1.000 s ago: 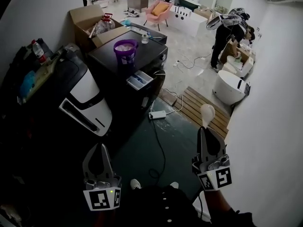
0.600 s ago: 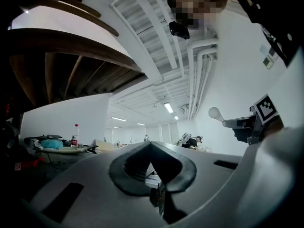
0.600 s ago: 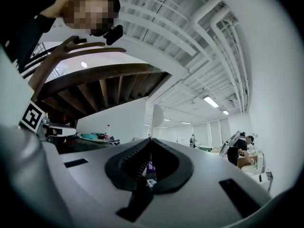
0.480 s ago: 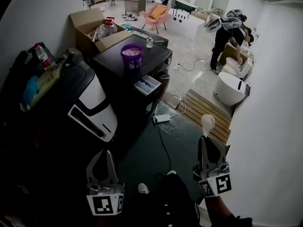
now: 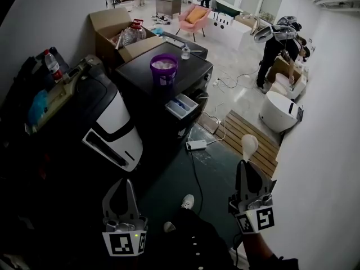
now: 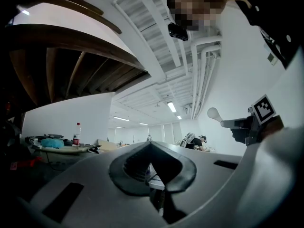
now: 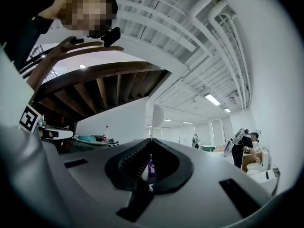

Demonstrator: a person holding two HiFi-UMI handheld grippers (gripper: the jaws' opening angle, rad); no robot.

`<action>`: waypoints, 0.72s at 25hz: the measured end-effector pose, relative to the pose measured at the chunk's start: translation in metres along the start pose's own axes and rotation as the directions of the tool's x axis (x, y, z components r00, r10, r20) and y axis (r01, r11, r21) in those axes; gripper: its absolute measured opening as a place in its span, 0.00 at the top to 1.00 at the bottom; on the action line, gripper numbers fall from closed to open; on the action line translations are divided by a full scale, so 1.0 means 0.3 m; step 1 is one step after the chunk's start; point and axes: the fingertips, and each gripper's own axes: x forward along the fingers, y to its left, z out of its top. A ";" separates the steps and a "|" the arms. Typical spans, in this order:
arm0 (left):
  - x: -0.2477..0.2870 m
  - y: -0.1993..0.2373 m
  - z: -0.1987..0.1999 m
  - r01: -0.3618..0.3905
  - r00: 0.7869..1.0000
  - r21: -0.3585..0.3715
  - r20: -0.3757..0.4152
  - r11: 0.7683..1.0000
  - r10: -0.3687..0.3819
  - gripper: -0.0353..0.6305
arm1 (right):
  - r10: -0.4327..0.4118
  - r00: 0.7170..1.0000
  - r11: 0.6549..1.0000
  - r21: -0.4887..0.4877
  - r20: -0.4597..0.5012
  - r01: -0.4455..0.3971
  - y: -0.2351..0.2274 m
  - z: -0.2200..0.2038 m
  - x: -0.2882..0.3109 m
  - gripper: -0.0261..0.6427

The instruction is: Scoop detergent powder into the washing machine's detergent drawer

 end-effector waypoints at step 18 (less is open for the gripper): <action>0.402 0.020 -0.062 -0.016 1.000 0.020 -0.022 1.000 0.017 0.94 | 0.029 0.999 0.999 0.025 0.018 -0.029 -0.194 -0.070 0.386 0.91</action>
